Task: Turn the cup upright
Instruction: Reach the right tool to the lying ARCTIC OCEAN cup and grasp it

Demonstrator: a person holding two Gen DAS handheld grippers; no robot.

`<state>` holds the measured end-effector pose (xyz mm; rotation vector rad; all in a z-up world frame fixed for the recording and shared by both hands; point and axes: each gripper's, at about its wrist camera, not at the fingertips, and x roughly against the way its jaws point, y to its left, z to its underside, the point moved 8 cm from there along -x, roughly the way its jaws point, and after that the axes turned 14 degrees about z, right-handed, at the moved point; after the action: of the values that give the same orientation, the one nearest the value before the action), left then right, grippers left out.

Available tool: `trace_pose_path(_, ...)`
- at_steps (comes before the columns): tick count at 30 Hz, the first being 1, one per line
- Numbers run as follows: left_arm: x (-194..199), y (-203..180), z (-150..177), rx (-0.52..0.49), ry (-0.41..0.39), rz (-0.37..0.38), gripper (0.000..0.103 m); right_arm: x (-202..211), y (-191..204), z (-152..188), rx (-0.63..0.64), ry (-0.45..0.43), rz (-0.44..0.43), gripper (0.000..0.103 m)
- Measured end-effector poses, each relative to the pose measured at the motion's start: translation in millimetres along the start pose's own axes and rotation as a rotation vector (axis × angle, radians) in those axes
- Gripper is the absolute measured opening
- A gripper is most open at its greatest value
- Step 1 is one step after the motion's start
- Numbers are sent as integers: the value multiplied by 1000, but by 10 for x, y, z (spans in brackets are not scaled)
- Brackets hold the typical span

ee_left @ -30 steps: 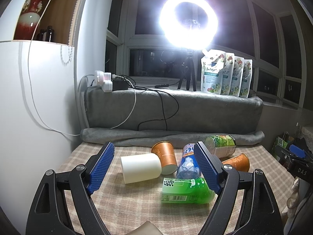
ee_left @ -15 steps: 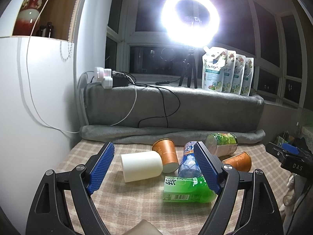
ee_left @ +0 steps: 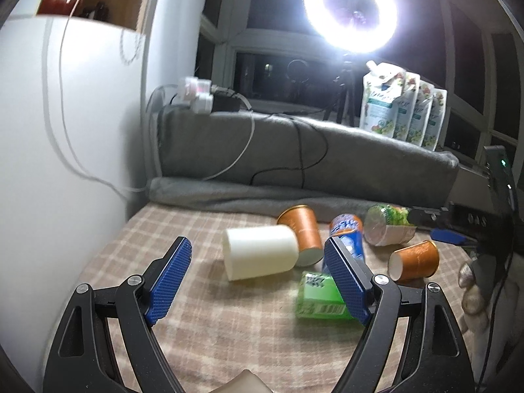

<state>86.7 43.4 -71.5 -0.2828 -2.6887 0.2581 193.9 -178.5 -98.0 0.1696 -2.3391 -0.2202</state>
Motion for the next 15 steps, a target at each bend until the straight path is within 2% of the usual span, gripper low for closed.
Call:
trace_pose_path(4,35,137,43,36,5,-18,83,-310,168,-56,-26,127,-53,93)
trace_pose_path(5,49,167,47,43,4,-23,83,-395,202,-68,-32,157,-58,88)
trace_pose_path(12,123,300,49,69,-9,-34,83,-943,317,-56,-57,350,-25,75)
trace_pose_path(15,140,351,43,82,-15,-37,83,-1106,343,-30,-43,389,11,73)
